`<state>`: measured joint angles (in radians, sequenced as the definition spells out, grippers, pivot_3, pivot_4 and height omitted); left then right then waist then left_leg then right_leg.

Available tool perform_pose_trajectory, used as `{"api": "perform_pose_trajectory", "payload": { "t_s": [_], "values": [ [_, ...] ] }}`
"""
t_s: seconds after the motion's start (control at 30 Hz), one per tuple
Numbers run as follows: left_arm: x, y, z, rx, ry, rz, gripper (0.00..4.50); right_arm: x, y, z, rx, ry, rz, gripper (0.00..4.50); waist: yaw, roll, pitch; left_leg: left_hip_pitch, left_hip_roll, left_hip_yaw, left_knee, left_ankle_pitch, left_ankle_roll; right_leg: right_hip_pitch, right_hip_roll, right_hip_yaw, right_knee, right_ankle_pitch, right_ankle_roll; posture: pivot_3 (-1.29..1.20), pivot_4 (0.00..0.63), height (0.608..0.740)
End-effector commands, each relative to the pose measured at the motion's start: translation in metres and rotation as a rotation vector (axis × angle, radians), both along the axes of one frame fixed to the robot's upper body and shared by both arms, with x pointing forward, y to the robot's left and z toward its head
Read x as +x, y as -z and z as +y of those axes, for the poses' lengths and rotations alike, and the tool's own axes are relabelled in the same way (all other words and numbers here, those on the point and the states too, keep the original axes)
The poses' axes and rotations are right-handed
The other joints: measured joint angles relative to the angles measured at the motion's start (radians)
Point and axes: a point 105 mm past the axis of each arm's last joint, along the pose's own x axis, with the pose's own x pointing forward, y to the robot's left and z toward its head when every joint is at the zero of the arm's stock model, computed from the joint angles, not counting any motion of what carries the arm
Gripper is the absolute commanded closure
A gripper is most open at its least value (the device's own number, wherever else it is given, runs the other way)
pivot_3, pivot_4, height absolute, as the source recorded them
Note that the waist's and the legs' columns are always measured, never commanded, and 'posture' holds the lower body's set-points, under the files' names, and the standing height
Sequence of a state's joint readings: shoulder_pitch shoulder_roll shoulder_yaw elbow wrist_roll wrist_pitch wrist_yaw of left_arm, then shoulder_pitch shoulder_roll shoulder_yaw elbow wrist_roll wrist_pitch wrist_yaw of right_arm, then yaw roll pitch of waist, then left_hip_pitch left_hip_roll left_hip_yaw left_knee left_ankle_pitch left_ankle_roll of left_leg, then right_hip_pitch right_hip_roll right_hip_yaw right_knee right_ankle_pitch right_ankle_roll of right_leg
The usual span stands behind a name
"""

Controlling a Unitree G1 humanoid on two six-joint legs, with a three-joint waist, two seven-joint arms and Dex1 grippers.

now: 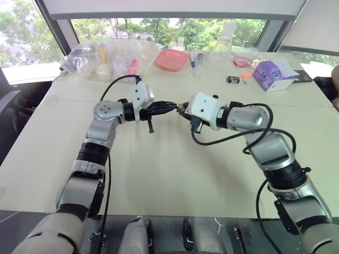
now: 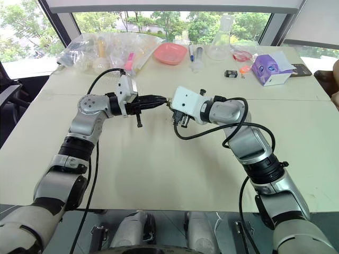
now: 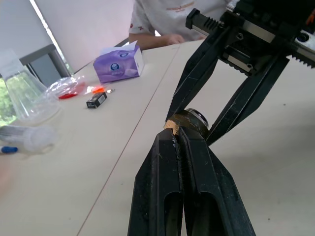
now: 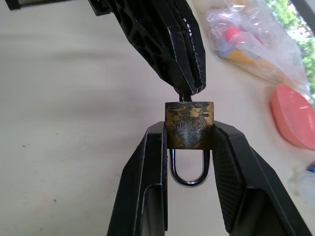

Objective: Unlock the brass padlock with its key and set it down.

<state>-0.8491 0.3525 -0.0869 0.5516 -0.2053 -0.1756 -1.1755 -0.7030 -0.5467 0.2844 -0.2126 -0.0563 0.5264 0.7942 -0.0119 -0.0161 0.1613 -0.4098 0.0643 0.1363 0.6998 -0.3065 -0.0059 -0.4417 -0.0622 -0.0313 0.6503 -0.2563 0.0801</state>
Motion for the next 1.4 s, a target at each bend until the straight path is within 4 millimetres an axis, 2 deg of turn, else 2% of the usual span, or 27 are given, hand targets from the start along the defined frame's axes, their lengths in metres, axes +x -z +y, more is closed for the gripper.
{"api": "perform_pose_trajectory", "payload": {
  "t_s": [0.03, 0.2, 0.27, 0.33, 0.43, 0.53, 0.73, 1.27, 1.37, 1.4],
  "values": [
    [-0.001, -0.005, 0.0, 0.026, 0.007, -0.088, 4.47, -0.006, -0.032, 0.004, 0.084, -0.023, -0.062, 3.84, 0.001, 0.0, 0.0, 0.0, 0.0, 0.0, 0.0, 0.0, 0.0, 0.0, 0.0, 0.0, 0.0, 0.0, 0.0, 0.0, 0.15, 0.733],
    [-0.006, -0.001, -0.002, 0.081, 0.046, -0.148, 4.47, -0.004, -0.03, 0.001, 0.081, -0.016, -0.043, 3.84, 0.001, 0.0, 0.0, 0.0, 0.0, 0.0, 0.0, 0.0, 0.0, 0.0, 0.0, 0.0, 0.0, 0.0, 0.0, 0.0, 0.15, 0.733],
    [0.001, 0.01, 0.004, 0.116, 0.023, 0.031, 4.47, -0.004, -0.031, 0.001, 0.062, -0.014, -0.065, 3.84, 0.001, 0.0, 0.0, 0.0, 0.0, 0.0, 0.0, 0.0, 0.0, 0.0, 0.0, 0.0, 0.0, 0.0, 0.0, 0.0, 0.15, 0.733],
    [0.013, -0.004, 0.013, -0.034, -0.024, 0.28, 4.47, -0.001, -0.032, 0.0, -0.011, -0.013, -0.138, 3.84, 0.002, 0.0, 0.0, 0.0, 0.0, 0.0, 0.0, 0.0, 0.0, 0.0, 0.0, 0.0, 0.0, 0.0, 0.0, 0.0, 0.15, 0.733],
    [0.014, -0.03, 0.021, -0.182, 0.02, 0.471, 3.57, 0.001, -0.03, -0.001, -0.106, -0.018, -0.237, 3.84, -0.004, 0.0, 0.0, -0.001, 0.0, 0.0, 0.0, -0.001, 0.001, 0.0, 0.0, 0.0, 0.0, 0.0, 0.0, 0.0, 0.15, 0.733],
    [0.012, -0.044, 0.026, -0.215, 0.041, 0.536, 2.19, 0.003, -0.033, -0.001, -0.13, -0.02, -0.298, 3.84, -0.009, 0.0, 0.0, -0.001, 0.0, -0.002, -0.001, 0.0, 0.001, -0.001, 0.001, 0.0, 0.0, -0.001, 0.001, 0.0, 0.15, 0.733],
    [0.005, -0.052, 0.023, -0.227, 0.1, 0.562, 2.19, 0.006, -0.037, 0.002, -0.146, -0.022, -0.358, 3.84, -0.001, 0.0, 0.0, -0.001, 0.0, -0.001, 0.0, 0.0, 0.0, 0.0, 0.0, 0.0, 0.0, -0.001, 0.001, 0.0, 0.15, 0.733],
    [0.022, -0.032, -0.01, -0.191, 0.074, 0.566, 2.19, 0.001, -0.041, 0.007, -0.148, -0.032, -0.391, 3.84, -0.002, 0.0, 0.0, -0.001, 0.0, 0.0, 0.0, 0.0, 0.0, 0.0, 0.0, 0.0, 0.0, -0.001, 0.001, 0.0, 0.15, 0.733],
    [0.021, -0.029, -0.014, -0.171, 0.087, 0.57, 2.99, -0.001, -0.042, 0.008, -0.146, -0.033, -0.393, 3.84, -0.002, 0.0, 0.0, -0.001, 0.0, 0.0, 0.0, 0.0, 0.0, 0.0, 0.0, 0.0, 0.0, -0.001, 0.001, 0.0, 0.15, 0.733],
    [0.021, -0.027, -0.015, -0.162, 0.091, 0.571, 3.49, -0.001, -0.042, 0.008, -0.145, -0.032, -0.393, 3.84, -0.001, 0.0, 0.0, -0.001, 0.0, 0.0, 0.0, 0.0, 0.0, 0.0, 0.0, 0.0, 0.0, -0.001, 0.001, 0.0, 0.15, 0.733]
  ]
}}
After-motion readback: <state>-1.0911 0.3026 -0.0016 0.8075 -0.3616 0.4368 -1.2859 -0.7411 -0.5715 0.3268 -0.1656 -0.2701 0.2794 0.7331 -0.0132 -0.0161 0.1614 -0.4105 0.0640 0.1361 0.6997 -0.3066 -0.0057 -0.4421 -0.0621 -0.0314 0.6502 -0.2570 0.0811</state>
